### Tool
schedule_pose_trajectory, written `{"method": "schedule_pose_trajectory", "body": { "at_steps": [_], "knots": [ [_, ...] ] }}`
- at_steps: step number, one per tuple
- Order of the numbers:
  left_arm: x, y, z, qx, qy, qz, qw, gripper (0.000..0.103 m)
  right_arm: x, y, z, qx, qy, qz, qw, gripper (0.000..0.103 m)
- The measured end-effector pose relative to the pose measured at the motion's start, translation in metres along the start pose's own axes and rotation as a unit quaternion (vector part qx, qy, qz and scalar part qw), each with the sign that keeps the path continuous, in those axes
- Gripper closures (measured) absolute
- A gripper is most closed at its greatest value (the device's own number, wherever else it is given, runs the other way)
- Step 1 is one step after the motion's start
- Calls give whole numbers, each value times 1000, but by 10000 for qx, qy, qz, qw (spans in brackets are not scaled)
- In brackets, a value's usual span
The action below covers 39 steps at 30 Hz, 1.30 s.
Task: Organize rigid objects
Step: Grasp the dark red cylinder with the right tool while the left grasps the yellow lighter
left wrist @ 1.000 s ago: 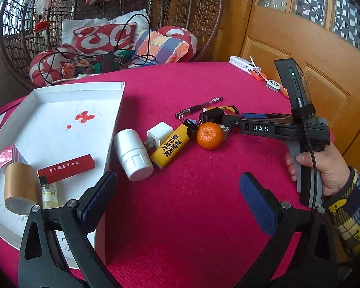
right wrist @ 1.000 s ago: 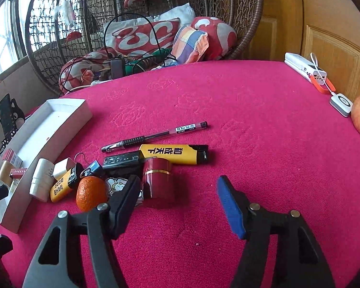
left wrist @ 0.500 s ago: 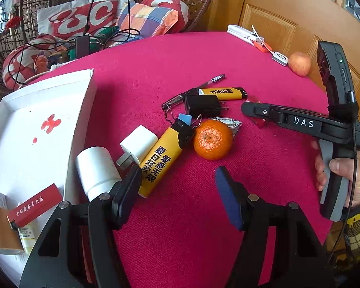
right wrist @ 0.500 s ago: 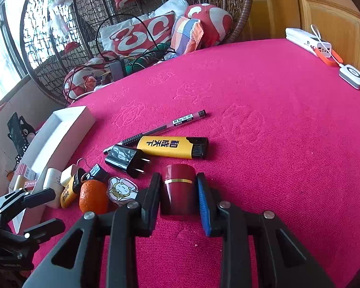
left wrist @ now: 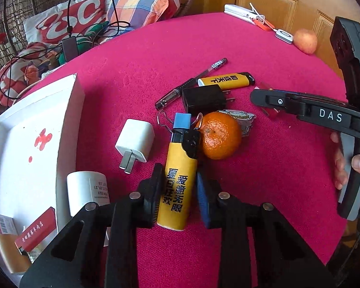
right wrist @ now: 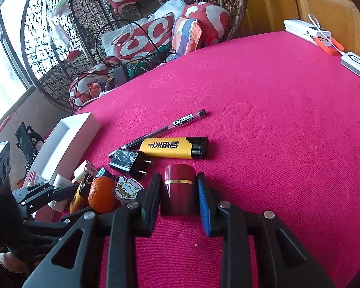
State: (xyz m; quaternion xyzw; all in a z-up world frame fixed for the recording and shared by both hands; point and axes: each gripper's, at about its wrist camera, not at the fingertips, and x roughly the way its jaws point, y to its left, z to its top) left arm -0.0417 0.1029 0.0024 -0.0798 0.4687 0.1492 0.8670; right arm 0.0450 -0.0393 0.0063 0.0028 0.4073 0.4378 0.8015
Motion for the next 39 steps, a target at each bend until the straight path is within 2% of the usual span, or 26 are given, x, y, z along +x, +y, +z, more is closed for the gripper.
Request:
{"method": "schedule_pose_trajectory", "body": {
  "at_steps": [3,7,11,13,17,21,23,25,26,28,29,30,31,35,37,38,39],
  "knots": [
    [-2,-6,-5,113,-92,86,9999,80,0,0,0,0,-4,-2,10000,74],
    [-2,5,-6,-329,-146,-191,9992,80,0,1,0,-27,-4,-31,10000,74],
    [-15,7,-11,-618,-416,-323,9967,83,-1,1,-1,-23,-36,-32,10000,74],
    [-24,7,-14,-684,-559,-353,9955,87,-6,1,-1,-35,-148,-36,9999,74],
    [-37,4,-15,-657,-748,-329,9945,87,-18,6,-2,-133,-452,-108,9988,75],
    [-34,5,-20,-626,-593,-342,9957,88,-21,10,-2,-135,-474,-92,9987,75],
    [-33,5,-23,-612,-610,-204,9961,88,-23,12,-2,-164,-501,-80,9986,75],
    [-32,5,-25,-609,-578,-273,9961,87,-24,13,-1,-181,-534,-85,9984,75],
    [-32,5,-26,-628,-548,-293,9961,82,-25,13,-1,-176,-546,-88,9983,75],
    [-31,2,-25,-630,-478,-223,9966,59,-23,12,-1,-139,-534,-87,9984,75],
    [-31,0,-25,-604,-488,-234,9967,37,-23,11,-1,-119,-526,-83,9985,75],
    [-29,-2,-25,-595,-502,-212,9967,26,-23,11,-2,-102,-525,-74,9985,75],
    [-27,-3,-25,-594,-478,-150,9970,25,-23,10,-2,-91,-528,-65,9985,75],
    [-12,-8,-27,-641,-241,-188,9975,25,-25,10,-2,-79,-557,-16,9984,75],
    [-14,-12,-28,-484,-347,77,9982,44,-26,11,-2,-80,-560,18,9984,74],
    [-16,-14,-28,-384,-368,140,9985,69,-27,10,-2,-78,-564,33,9984,74],
    [-17,-13,-28,-391,-357,67,9986,80,-27,10,-2,-76,-565,46,9984,74]
  ]
}}
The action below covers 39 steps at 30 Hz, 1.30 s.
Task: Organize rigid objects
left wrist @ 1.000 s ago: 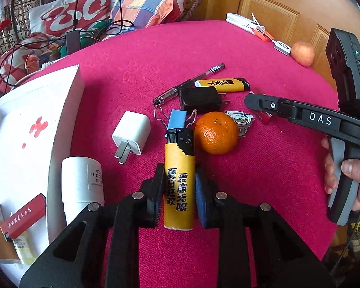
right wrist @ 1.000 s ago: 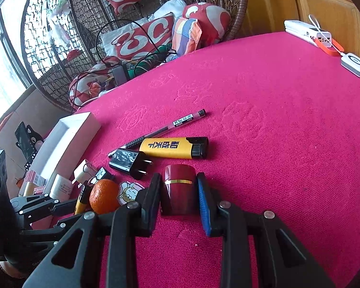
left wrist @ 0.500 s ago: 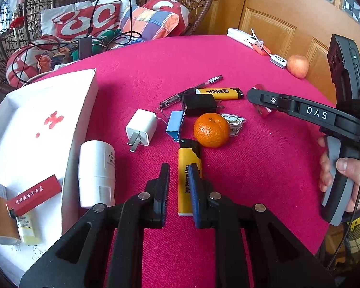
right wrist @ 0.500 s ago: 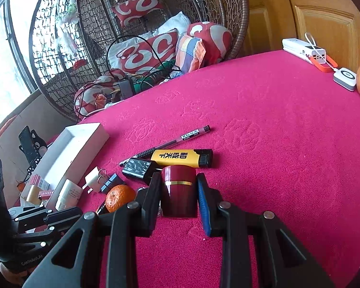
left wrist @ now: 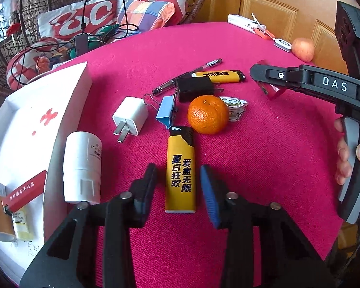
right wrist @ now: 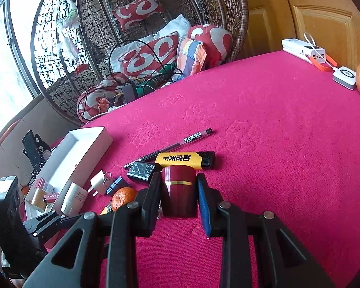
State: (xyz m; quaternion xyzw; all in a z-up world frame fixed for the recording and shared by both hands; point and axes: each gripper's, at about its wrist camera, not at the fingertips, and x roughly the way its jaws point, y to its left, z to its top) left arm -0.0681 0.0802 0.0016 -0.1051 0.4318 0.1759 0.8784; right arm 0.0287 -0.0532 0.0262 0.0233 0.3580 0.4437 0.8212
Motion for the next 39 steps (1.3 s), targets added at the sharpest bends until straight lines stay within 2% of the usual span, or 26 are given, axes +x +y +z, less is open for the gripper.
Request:
{"method": "schedule_pose_trajectory", "body": {
  "at_steps": [7,15,23,30,33,34,35,36,38,39],
  "knots": [
    [-8,11,-2,-258,-142,-69,9995,80,-9,3,3,11,-145,60,9999,75],
    [-56,28,7,-550,-927,-126,9941,80,-31,23,12,-161,-464,222,9985,74],
    [-100,71,2,-1000,-1640,129,9813,80,-35,72,19,-685,-551,419,9952,74],
    [-124,123,-17,-1596,-1930,285,9677,80,-27,122,22,-1158,-545,632,9898,74],
    [-131,145,-26,-1934,-1968,219,9609,79,-27,135,21,-1277,-536,701,9879,74],
    [-132,151,-28,-2012,-1950,200,9597,77,-27,138,20,-1305,-541,716,9874,74],
    [-133,153,-31,-2048,-1934,176,9593,64,-27,140,19,-1325,-544,736,9869,74],
    [-132,153,-32,-2035,-1912,130,9601,44,-27,142,19,-1335,-548,752,9867,74],
    [-128,145,-33,-1880,-1791,-20,9657,20,-29,142,17,-1328,-558,779,9865,74],
    [-125,138,-33,-1756,-1715,-99,9694,18,-31,141,16,-1306,-570,785,9867,74]
  ]
}}
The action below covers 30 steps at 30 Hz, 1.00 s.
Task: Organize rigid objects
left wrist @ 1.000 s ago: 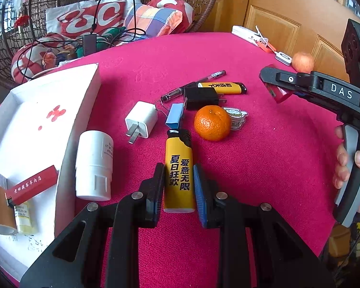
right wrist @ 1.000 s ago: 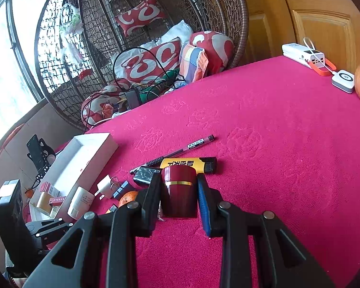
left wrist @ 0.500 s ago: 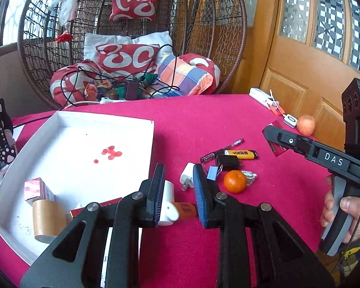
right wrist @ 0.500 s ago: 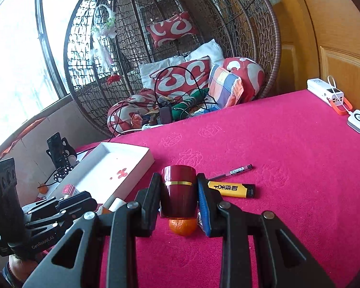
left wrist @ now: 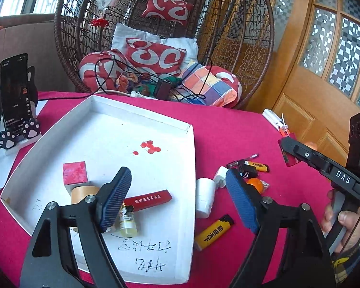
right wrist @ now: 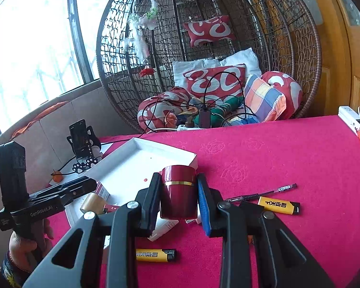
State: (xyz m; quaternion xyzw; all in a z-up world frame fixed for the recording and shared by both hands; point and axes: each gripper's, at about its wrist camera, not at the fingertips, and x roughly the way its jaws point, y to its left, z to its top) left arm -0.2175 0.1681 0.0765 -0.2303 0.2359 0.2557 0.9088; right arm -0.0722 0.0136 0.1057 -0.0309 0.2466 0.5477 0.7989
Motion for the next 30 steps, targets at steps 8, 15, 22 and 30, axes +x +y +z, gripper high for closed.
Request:
{"method": "schedule_pose_trajectory", "body": {
  "at_steps": [8,15,22,30],
  "knots": [
    [63,-88,-28,996,961,-481,9892,18,-22,-39,-5,459,-241,-191,9985,74],
    [139,-154,-37,1573,1721,-553,9709,32,-44,-84,-7,969,-533,-300,9934,74],
    [179,-173,-34,1909,1798,-165,9649,57,-46,-106,-15,1231,-552,-241,9906,74],
    [156,-154,-34,1517,1613,-363,9745,62,-50,-104,-13,1179,-577,-222,9911,74]
  ]
}}
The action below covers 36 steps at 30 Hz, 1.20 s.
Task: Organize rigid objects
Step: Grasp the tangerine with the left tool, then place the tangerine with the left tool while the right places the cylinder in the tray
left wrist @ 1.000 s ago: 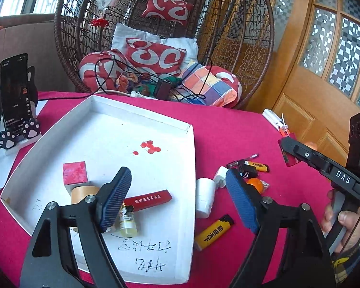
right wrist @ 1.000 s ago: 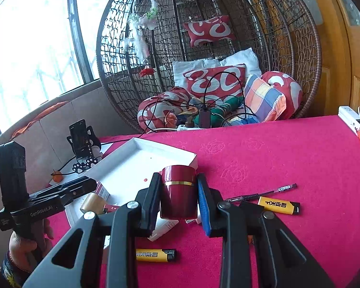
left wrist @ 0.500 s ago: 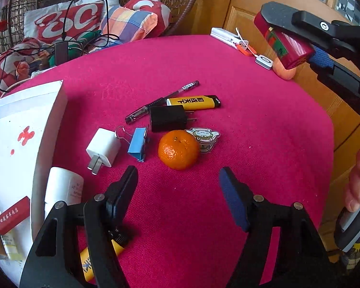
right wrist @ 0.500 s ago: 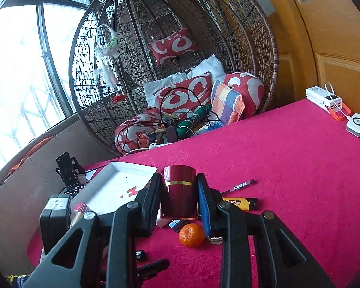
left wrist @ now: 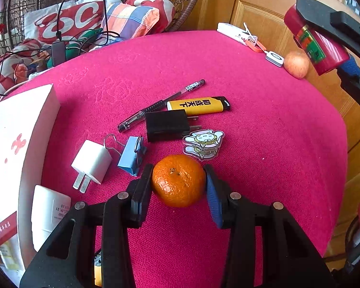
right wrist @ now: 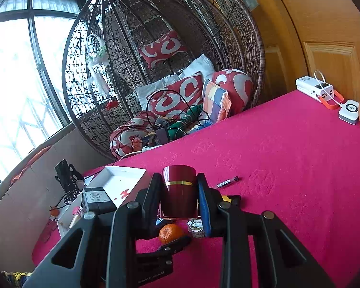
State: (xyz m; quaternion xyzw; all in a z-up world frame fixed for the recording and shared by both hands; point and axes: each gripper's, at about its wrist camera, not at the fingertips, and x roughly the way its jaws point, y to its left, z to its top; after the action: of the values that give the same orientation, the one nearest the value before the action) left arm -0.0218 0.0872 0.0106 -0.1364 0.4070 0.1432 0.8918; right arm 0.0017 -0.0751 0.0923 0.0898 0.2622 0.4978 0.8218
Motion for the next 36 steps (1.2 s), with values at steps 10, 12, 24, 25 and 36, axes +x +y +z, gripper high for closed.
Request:
{"method": "schedule_pose_trajectory", "body": {
  "at_steps": [10,12,24,25,36],
  "knots": [
    [-92,51,-1,-558,-1219,290,9905,62,16,44,-3,-477,211,160,9985,74],
    [-109,74,-5,-800,-1432,425,9855,62,23,58,-5,-632,327,218,9972,74],
    [-163,211,-60,-2704,-2076,1020,9345,62,121,166,-40,-1781,1367,709,9719,74],
    [-165,217,-65,-2812,-2098,1055,9305,62,129,173,-43,-1794,1436,760,9703,74],
    [-180,241,-87,-3229,-2388,1306,9065,1,153,183,-66,-1675,1521,593,9723,12]
  ]
}}
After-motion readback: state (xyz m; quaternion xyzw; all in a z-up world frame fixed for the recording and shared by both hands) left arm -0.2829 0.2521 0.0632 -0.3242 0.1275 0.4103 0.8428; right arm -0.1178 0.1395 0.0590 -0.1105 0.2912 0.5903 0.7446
